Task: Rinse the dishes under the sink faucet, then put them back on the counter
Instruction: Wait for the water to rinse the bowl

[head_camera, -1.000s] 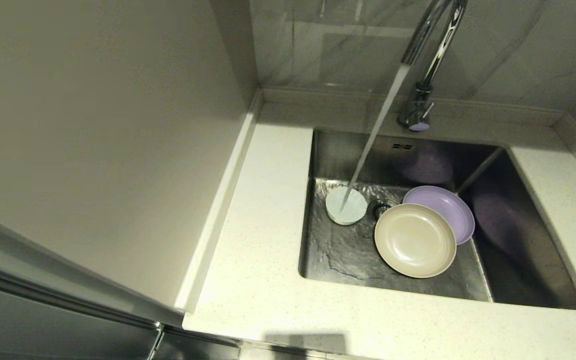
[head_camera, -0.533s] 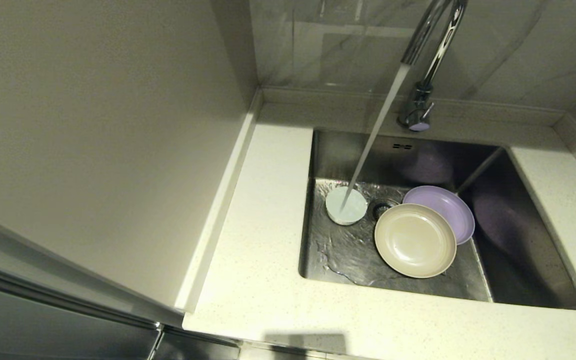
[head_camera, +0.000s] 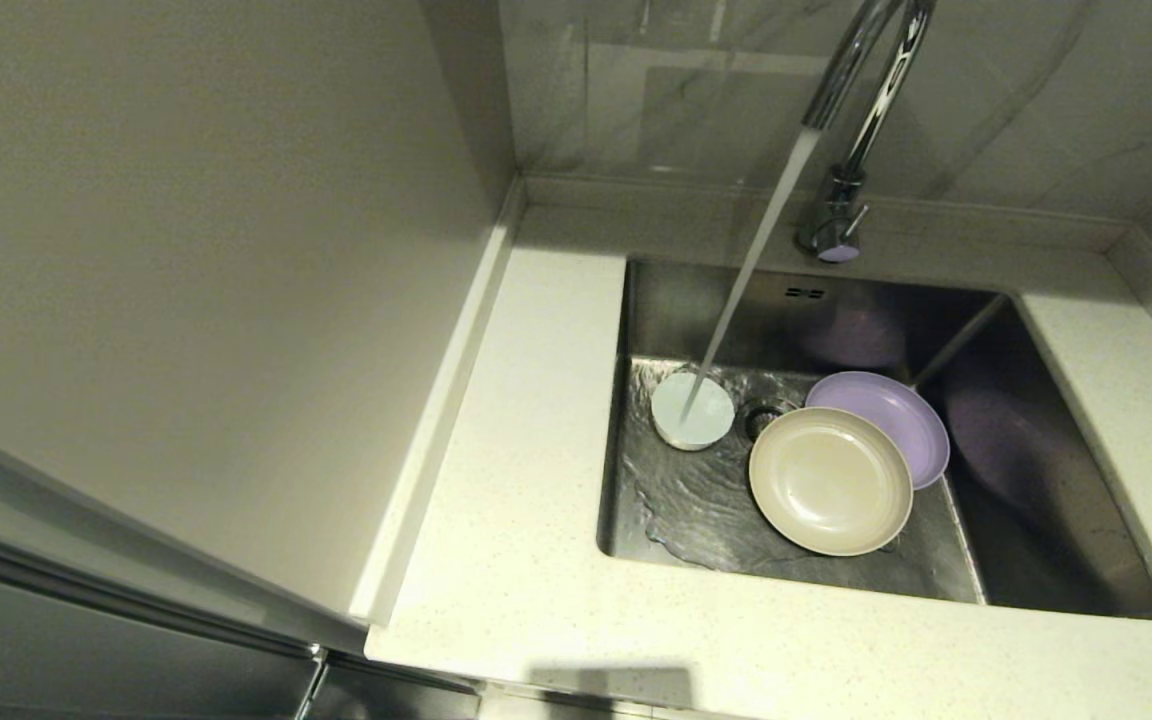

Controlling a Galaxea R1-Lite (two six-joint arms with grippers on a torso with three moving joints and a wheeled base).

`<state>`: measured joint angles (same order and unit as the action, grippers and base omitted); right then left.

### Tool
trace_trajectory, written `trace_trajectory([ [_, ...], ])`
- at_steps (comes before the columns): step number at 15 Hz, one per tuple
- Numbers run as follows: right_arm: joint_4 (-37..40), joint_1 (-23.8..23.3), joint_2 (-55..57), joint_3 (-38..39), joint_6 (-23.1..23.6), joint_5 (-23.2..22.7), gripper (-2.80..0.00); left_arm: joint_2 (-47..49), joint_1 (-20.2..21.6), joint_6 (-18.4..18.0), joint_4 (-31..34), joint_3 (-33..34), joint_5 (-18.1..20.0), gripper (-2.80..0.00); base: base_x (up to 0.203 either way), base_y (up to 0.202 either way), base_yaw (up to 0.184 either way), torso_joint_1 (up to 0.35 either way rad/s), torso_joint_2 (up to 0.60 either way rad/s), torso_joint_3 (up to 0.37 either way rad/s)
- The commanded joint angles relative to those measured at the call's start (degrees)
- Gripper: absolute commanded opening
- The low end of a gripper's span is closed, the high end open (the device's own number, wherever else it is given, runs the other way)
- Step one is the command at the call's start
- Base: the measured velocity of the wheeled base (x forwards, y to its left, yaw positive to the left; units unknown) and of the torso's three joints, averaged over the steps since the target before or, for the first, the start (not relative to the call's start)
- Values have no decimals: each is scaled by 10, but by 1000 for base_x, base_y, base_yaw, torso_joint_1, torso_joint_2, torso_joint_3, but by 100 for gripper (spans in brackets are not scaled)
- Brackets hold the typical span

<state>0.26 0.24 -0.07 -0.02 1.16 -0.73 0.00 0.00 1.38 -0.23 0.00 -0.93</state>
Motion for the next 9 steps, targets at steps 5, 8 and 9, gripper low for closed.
trace_trajectory([
  [5,0,0,1,0,0,0,-280,-1,0,0,0,0,0,-280,0,0,0,0,0,0],
  [8,0,0,1,0,1,0,-280,-1,0,0,0,0,0,-280,0,0,0,0,0,0],
  [9,0,0,1,0,1,0,-280,-1,0,0,0,0,0,-280,0,0,0,0,0,0],
])
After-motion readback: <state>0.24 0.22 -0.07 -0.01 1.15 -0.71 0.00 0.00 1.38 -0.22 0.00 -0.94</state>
